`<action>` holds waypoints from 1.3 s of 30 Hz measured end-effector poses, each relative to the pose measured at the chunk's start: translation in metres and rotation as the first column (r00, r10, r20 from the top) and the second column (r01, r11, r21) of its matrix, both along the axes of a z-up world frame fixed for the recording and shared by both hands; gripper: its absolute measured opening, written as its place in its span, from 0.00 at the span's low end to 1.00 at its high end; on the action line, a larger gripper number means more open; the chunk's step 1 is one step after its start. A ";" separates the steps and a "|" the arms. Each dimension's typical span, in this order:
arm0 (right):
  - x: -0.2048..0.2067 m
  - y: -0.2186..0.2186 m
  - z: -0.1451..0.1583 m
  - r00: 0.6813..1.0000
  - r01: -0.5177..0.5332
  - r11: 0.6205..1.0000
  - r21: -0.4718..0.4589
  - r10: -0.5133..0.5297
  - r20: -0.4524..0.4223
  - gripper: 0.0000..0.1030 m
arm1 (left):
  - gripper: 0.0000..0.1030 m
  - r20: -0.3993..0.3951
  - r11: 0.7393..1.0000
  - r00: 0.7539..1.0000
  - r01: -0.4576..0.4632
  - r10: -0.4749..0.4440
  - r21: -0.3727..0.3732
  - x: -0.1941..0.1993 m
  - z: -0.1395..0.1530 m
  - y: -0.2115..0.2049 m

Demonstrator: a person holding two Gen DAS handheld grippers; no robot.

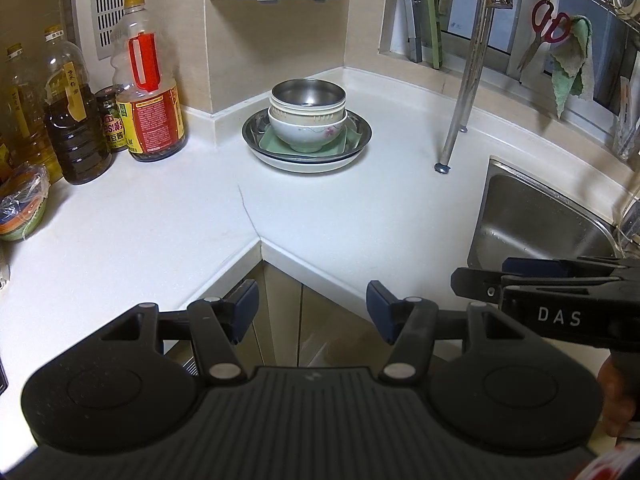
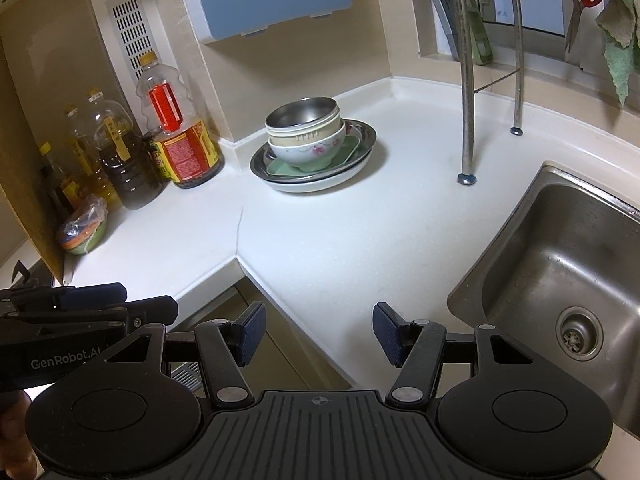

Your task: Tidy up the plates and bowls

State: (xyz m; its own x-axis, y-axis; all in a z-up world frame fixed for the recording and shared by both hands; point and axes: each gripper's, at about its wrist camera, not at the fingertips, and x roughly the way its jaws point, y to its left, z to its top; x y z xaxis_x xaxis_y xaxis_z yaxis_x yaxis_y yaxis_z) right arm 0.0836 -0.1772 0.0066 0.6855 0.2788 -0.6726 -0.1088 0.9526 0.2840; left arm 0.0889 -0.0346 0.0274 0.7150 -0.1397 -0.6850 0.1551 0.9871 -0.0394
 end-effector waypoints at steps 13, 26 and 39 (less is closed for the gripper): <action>-0.001 0.003 0.002 1.000 -0.008 1.000 -0.007 0.008 0.004 0.58 | 0.56 0.000 1.000 1.000 -0.001 0.001 -0.001 -0.001 0.000 0.000; 0.000 0.004 0.002 1.000 -0.007 1.000 -0.007 0.007 0.003 0.58 | 0.56 -0.001 1.000 1.000 -0.001 0.001 -0.001 0.000 0.000 0.000; 0.003 0.004 0.002 1.000 -0.010 1.000 -0.006 0.010 -0.001 0.58 | 0.56 -0.002 1.000 1.000 -0.002 0.002 -0.001 0.002 0.000 0.000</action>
State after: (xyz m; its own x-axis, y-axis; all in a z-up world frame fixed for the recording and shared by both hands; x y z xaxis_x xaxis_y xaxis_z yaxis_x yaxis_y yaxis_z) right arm 0.0862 -0.1728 0.0084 0.6824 0.2814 -0.6746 -0.1178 0.9532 0.2784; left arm 0.0904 -0.0342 0.0273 0.7136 -0.1392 -0.6866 0.1531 0.9874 -0.0410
